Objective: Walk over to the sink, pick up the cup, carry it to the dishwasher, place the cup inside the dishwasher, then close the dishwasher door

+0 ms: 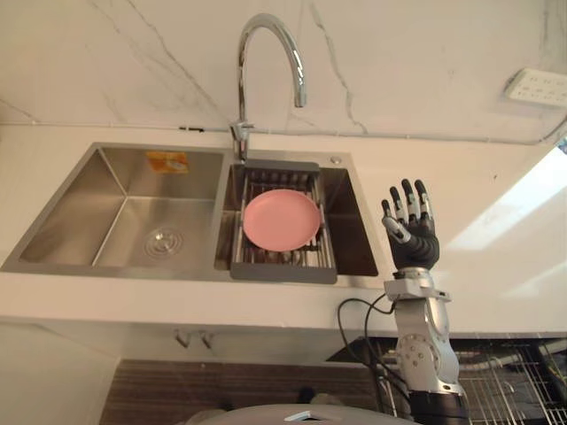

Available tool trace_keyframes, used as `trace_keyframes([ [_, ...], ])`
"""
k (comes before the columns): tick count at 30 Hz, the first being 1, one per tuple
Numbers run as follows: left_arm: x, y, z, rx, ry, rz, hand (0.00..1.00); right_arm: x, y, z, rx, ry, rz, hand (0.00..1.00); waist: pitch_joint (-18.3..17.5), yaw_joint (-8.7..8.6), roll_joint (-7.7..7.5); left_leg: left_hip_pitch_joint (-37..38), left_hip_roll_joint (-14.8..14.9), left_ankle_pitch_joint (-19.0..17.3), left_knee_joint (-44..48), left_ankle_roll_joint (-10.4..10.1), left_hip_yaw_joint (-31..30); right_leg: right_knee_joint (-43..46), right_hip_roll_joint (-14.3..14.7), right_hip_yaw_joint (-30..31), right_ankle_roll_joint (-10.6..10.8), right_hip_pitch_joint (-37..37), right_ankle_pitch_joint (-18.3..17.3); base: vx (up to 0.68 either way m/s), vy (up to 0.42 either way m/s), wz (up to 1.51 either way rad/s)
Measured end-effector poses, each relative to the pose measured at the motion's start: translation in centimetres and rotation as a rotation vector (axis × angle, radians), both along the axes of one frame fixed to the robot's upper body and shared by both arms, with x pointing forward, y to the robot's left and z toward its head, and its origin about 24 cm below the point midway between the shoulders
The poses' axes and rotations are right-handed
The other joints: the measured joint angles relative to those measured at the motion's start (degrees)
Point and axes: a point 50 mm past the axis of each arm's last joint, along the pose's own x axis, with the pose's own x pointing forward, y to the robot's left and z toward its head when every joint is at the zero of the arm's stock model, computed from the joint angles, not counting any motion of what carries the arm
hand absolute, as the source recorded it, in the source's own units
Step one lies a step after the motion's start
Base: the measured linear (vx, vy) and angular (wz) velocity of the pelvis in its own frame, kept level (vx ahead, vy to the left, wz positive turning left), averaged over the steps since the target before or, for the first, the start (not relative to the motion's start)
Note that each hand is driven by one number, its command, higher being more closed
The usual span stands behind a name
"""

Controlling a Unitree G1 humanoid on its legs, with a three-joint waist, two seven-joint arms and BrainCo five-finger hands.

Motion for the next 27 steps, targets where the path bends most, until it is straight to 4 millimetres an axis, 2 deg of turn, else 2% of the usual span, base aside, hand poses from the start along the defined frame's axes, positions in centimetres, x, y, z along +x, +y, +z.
trace_keyframes([
  [5, 0.9, 0.0, 0.1, 0.009, -0.028, -0.018, 0.00, 0.2, 0.4, -0.3, -0.006, 0.025, 0.006, 0.00, 0.06, 0.96, -0.63, -1.39, -0.24, 0.55, 1.47, 0.46, -2.31, -0.20, -0.62, -1.99, 0.16, 0.48, 0.13, 0.00, -0.002, 0.24],
  [8, 1.6, 0.2, 0.3, 0.041, -0.062, 0.007, 0.00, 0.6, 0.6, -1.3, -0.064, 0.108, -0.025, 0.00, -0.23, 2.28, -1.61, -2.66, -0.11, 0.44, 2.42, 0.33, -3.52, -3.85, -0.14, -3.53, 0.24, 2.17, 1.77, -0.03, -0.015, 0.25],
  [11, 1.5, 0.9, 0.6, 0.113, -0.097, 0.213, 0.00, 1.6, 0.2, -2.3, -0.190, 0.211, -0.115, 0.00, -0.56, 3.98, -2.69, -4.19, -0.14, 0.24, 2.96, 0.06, -3.43, -7.92, 0.49, -3.60, 0.45, 2.60, 3.98, -0.05, -0.013, 0.01],
  [12, 1.2, 0.9, 0.6, 0.125, -0.093, 0.329, 0.00, 1.9, 0.0, -2.1, -0.273, 0.229, -0.146, 0.00, -0.49, 4.28, -2.95, -4.43, -0.17, 0.24, 3.04, 0.05, -3.15, -8.69, 0.54, -3.49, 0.13, 2.62, 4.75, -0.03, 0.003, -0.12],
  [14, 0.6, 0.9, 0.6, 0.143, -0.087, 0.387, 0.00, 2.3, -0.4, -1.5, -0.404, 0.233, -0.173, 0.00, -0.59, 4.15, -3.21, -4.11, -0.14, 0.16, 2.87, 0.00, -2.39, -8.75, 0.56, -3.08, 0.08, 2.58, 4.87, -0.02, 0.008, -0.18],
  [18, 1.0, 1.3, 0.8, 0.186, -0.108, 0.297, 0.00, 3.7, -0.8, -0.3, -0.735, 0.208, -0.140, 0.00, -1.03, 3.60, -3.87, -3.62, -0.10, -0.15, 2.34, -0.01, -1.05, -8.71, 0.65, -1.85, 0.20, 2.32, 4.83, -0.02, 0.011, -0.16],
  [20, 2.3, 1.5, 1.0, 0.199, -0.153, 0.250, 0.00, 4.0, 0.1, -0.3, -0.929, 0.194, -0.064, 0.00, -1.38, 3.49, -4.40, -3.39, -0.07, -0.03, 1.64, -0.08, -0.69, -8.71, 0.68, -1.87, 0.14, 2.17, 4.86, 0.00, 0.006, -0.04],
  [27, 4.3, 1.7, 1.4, 0.180, -0.224, 0.170, 0.00, 4.4, 2.5, -1.2, -1.234, 0.162, 0.087, 0.00, -1.74, 3.75, -5.02, -3.07, -0.19, 0.22, 1.53, 0.44, -0.26, -8.67, 0.55, -2.04, 0.32, 2.32, 4.86, 0.03, 0.006, 0.00],
])
